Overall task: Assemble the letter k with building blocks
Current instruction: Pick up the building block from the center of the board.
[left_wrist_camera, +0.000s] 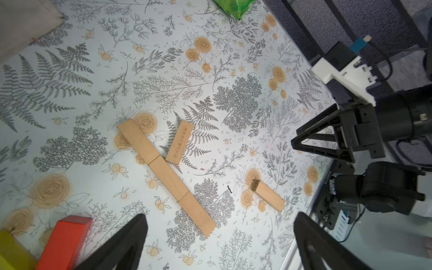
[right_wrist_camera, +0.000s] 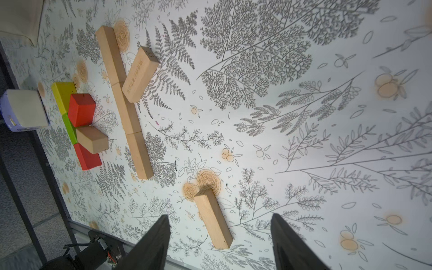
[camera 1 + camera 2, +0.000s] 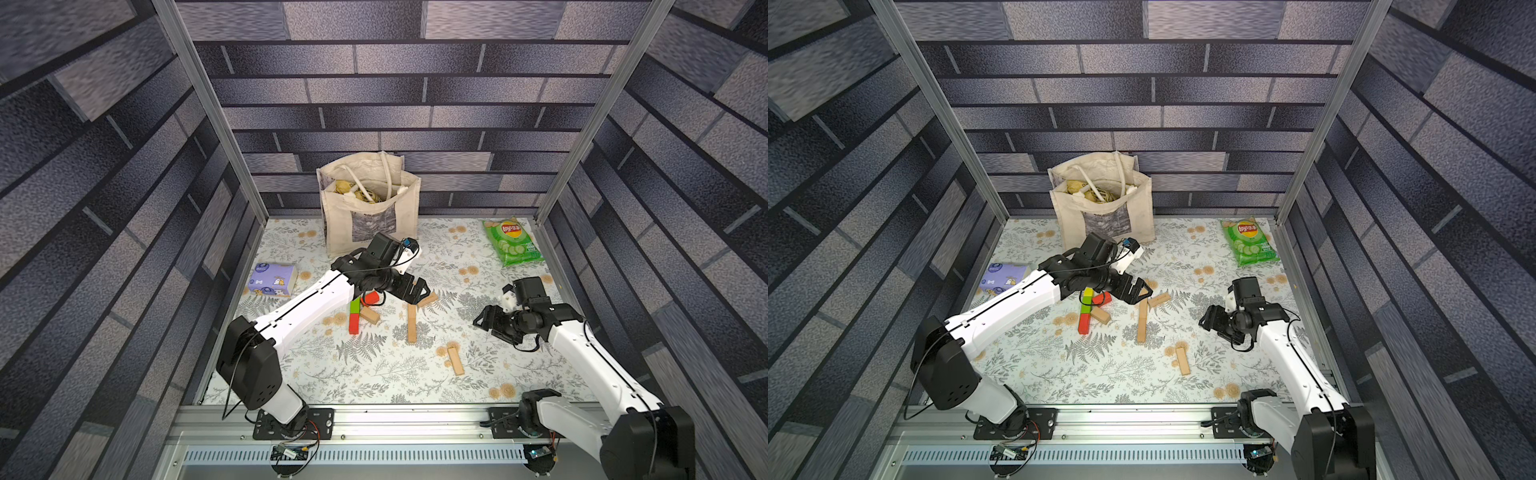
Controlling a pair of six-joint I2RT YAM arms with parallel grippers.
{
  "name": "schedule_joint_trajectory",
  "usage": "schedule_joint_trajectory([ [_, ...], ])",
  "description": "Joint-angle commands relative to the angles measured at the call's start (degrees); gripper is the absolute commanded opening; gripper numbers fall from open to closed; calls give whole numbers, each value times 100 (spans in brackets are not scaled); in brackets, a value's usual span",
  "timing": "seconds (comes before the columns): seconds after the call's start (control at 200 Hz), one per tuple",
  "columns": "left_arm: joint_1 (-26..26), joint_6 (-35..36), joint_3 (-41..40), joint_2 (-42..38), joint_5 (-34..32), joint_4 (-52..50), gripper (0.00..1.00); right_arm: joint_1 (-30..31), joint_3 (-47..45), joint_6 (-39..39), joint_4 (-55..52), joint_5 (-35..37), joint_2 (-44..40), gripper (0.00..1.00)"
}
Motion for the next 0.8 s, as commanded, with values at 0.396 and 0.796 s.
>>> schedule_joint_trajectory([
  [0.396,-84,-2128,-2104,-1487,37,108,100,2147,-435,377,-146,1032,289,59],
  [0.796,52,-2206,-2136,-1391,476,-382,100,3199,-665,689,247,1438,506,59],
])
